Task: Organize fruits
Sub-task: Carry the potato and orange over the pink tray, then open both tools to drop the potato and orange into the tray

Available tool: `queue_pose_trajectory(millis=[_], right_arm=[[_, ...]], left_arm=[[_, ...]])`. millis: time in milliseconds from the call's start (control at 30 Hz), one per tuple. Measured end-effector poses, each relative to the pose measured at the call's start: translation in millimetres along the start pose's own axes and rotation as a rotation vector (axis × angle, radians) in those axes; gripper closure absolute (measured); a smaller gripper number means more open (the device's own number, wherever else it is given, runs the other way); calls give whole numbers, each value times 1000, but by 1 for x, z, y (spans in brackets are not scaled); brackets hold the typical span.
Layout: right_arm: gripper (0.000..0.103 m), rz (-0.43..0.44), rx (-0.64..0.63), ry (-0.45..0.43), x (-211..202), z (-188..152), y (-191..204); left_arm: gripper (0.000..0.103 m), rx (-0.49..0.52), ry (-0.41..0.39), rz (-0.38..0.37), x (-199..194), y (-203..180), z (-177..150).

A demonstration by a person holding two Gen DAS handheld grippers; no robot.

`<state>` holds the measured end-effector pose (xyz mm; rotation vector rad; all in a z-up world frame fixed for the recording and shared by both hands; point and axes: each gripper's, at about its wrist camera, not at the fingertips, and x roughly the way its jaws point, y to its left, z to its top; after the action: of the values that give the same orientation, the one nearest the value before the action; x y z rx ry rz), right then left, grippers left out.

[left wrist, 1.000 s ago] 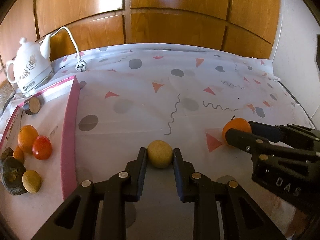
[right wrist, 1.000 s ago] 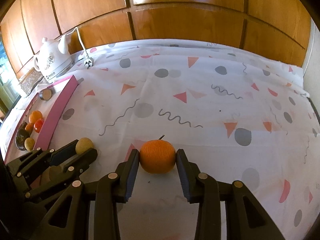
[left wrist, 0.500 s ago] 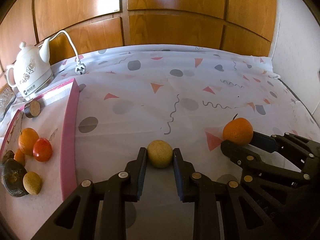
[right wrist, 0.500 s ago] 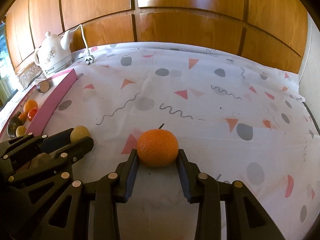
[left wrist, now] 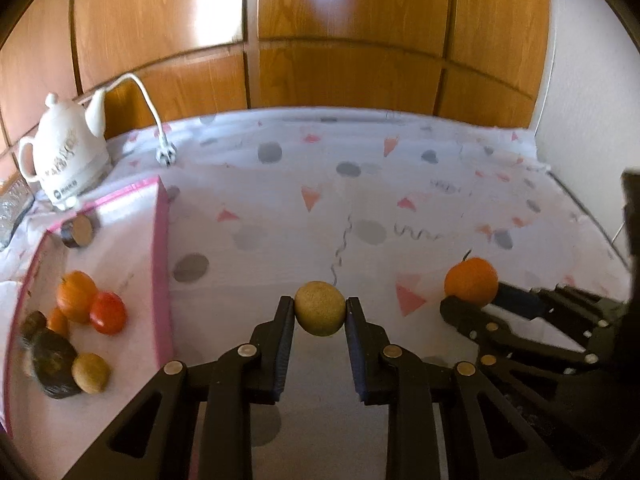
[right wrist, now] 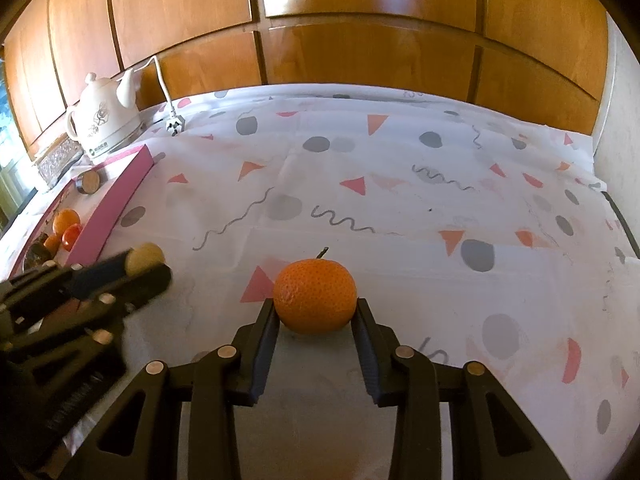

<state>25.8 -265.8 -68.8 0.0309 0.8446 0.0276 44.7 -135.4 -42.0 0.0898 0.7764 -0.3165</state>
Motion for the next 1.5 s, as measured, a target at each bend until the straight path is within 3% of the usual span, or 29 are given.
queue_pose_trajectory(millis=[267,467,800,867,933,1133,1267,1500], right_arm=[[66,15,-5,-36,-17,16,7],[66,72,-57,-48,-23,27,37],[66,261,-193,-23,-22,51,113],[66,313,-222,-3,-18,56,132],[65,349,-249,11,-15,58,149],[59,373,-334,30,-8,59,193],[51,379,-306,18,-13,58,194],[50,346,-263,0,-21,49,184]], left_arm=[[77,-73,-58,31,-36,30,14],[77,-146,-71,84,-56,66,11],[76,-263,-63,196,-80,130,-9],[67,-304,-61,218,-85,145,-14],[48,-336,-67,250,-90,156,-18],[34,-408,-89,320,-106,183,-27],[25,-435,-107,346,-113,191,-31],[14,-435,-133,355,-122,187,-29]])
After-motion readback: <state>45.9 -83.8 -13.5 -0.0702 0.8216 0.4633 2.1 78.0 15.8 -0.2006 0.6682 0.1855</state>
